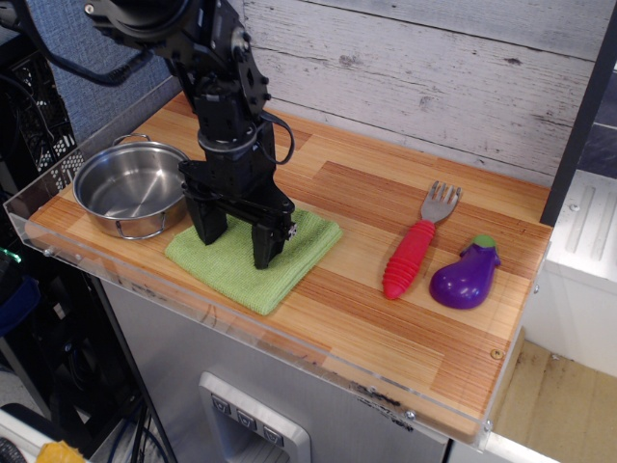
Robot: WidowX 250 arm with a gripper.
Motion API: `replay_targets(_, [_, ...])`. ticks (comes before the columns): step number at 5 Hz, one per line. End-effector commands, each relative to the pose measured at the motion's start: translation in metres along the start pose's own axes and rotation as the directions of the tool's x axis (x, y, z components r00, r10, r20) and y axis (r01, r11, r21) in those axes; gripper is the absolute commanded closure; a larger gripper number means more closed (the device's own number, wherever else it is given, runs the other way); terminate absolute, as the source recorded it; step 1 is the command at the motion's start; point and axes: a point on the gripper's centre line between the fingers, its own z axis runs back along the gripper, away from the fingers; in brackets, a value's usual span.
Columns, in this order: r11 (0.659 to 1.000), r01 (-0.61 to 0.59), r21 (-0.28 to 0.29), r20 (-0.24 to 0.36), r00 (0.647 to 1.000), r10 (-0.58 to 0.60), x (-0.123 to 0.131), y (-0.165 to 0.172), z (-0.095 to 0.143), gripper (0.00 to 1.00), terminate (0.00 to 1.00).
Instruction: Move the green cloth from left side to right side
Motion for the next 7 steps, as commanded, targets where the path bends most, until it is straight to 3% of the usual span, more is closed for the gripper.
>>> replay_targets(1, [0.999, 0.029, 0.03, -0.066, 0.997, -0.027, 0.0, -0.009, -0.029, 0.0, 0.0])
replay_targets(7, [0.999, -0.05, 0.017, -0.081, 0.995, 0.051, 0.092, -0.007, -0.043, 0.0, 0.0])
